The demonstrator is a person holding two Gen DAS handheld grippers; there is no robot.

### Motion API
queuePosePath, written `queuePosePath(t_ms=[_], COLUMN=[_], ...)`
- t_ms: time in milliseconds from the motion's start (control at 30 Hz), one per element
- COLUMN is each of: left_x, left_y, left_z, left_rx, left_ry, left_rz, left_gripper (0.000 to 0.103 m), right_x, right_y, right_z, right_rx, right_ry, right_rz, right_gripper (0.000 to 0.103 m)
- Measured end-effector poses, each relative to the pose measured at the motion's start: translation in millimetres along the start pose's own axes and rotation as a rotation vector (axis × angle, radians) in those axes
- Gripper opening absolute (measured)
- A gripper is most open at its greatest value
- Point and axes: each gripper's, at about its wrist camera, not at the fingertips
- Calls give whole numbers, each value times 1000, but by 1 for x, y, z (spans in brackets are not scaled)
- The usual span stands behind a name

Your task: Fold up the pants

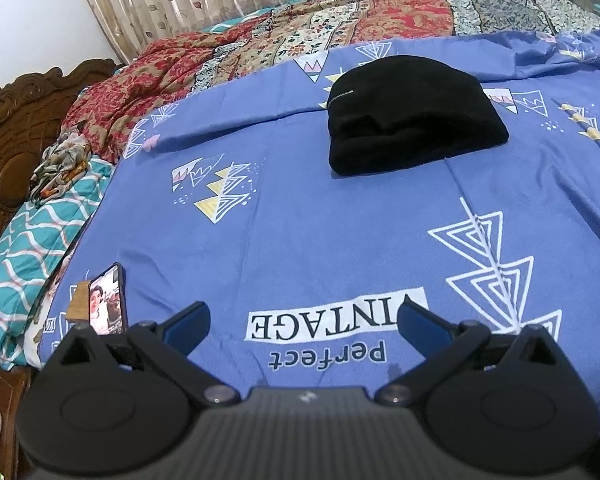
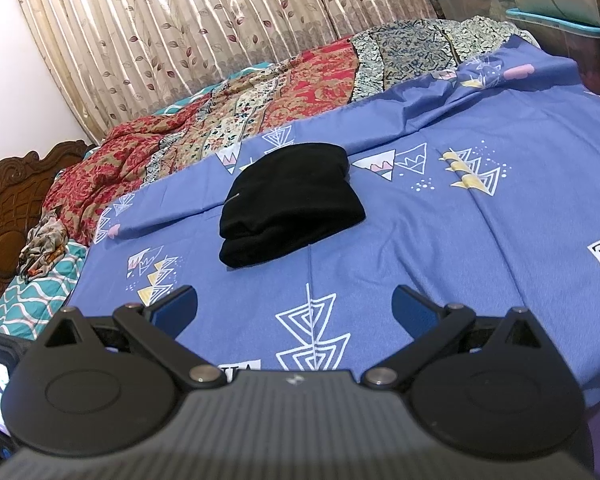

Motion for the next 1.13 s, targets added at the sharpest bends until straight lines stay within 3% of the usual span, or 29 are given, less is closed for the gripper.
queuePosePath(t_ms=[800, 1133], left_x=[2, 5], left_y=[-5, -4], left_z=[2, 3], left_rx=[-28, -57], left_ry=[-9, -7], left_rz=[10, 90], left_gripper=[103, 103], right_x=[6, 6], right_y=[-5, -4], right_z=[3, 3], right_rx=[-12, -12], right_ry=[-9, -8], right_rz=[-2, -3], right_gripper=[103, 103])
Point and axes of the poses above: each gripper's, at about its wrist camera, not at the fingertips, and y roughly against the way its jaws point, x to its right, z to its underside, and after that the axes turned 5 degrees about z, right-handed
